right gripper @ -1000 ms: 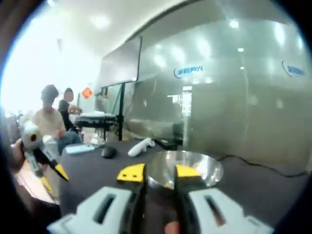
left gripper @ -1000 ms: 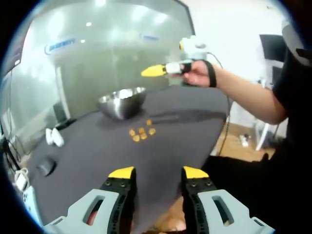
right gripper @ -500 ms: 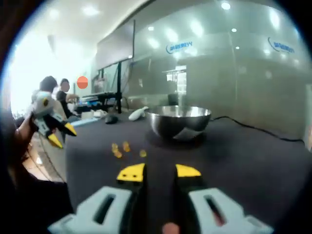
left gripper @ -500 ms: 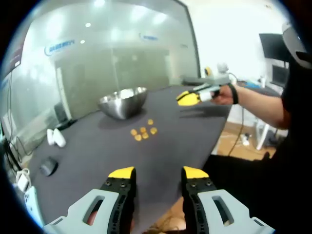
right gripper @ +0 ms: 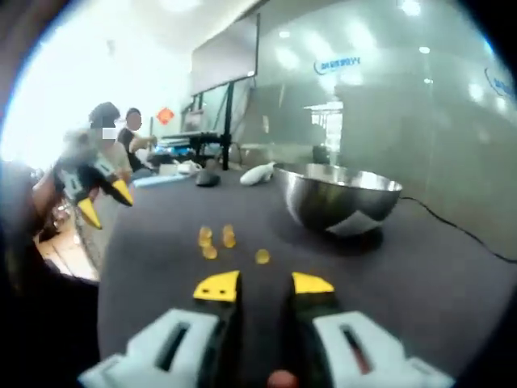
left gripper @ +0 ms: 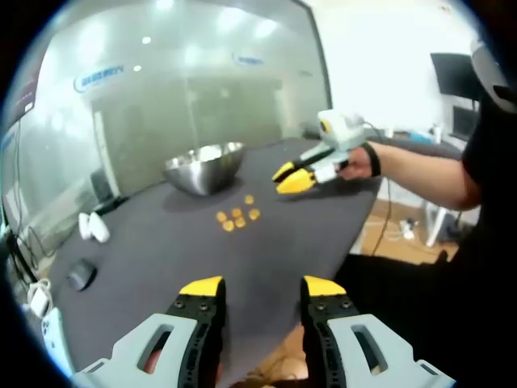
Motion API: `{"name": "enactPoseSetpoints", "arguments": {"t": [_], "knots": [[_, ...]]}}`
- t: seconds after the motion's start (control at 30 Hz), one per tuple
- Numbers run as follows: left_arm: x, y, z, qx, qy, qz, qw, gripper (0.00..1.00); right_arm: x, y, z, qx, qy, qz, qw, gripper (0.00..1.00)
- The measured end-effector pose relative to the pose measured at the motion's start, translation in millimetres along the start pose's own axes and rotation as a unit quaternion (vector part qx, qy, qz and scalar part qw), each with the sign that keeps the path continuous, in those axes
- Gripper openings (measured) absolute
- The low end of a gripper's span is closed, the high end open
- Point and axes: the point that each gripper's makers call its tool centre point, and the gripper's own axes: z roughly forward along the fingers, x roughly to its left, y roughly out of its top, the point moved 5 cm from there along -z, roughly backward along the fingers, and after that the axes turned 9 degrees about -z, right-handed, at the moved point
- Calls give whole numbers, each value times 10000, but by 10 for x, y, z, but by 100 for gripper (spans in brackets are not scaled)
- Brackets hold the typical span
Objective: Pick up the QQ candy scattered on the table and place it into the stainless steel bowl on the table
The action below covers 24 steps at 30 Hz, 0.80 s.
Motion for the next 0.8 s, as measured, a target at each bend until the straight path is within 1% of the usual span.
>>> {"name": "enactPoseSetpoints", "arguments": {"t": [0.03,0.07,0.1,0.13,0.17,0.23,0.37,0.47,0.53,0.57,0.6,0.63,0.67,0.8], "knots": [[1,-3,-3,2,7,1,10000,39,25,-2,59,58,95,290,9995,21],[3,-6,-7,6,13,-3,10000,39,23,5,99,58,126,398,9991,21],[6,-10,-10,8,17,-12,10000,39,10,15,161,43,124,407,9991,21],[13,-16,-16,12,31,-23,10000,39,50,29,227,92,178,381,9991,21],[20,-20,-21,21,46,-28,10000,39,75,35,270,136,251,254,9993,21],[29,-26,-39,22,70,-34,10000,39,78,45,352,221,279,169,9992,21],[42,-47,-55,22,96,-71,9999,39,152,59,430,295,353,141,9988,21],[57,-66,-63,38,125,-103,9999,39,125,41,479,307,381,102,9988,21],[64,-69,-72,32,135,-119,9998,39,110,2,491,408,381,94,9984,21],[66,-69,-73,26,138,-121,9998,39,108,8,484,383,381,90,9985,20],[69,-71,-74,28,143,-124,9998,39,94,5,492,390,397,102,9984,17],[73,-74,-73,36,151,-122,9998,39,101,4,489,405,420,65,9983,11],[76,-77,-73,41,158,-120,9998,39,100,3,483,428,429,26,9982,9],[71,-77,-67,43,149,-120,9998,39,92,1,492,449,447,7,9980,8]]}}
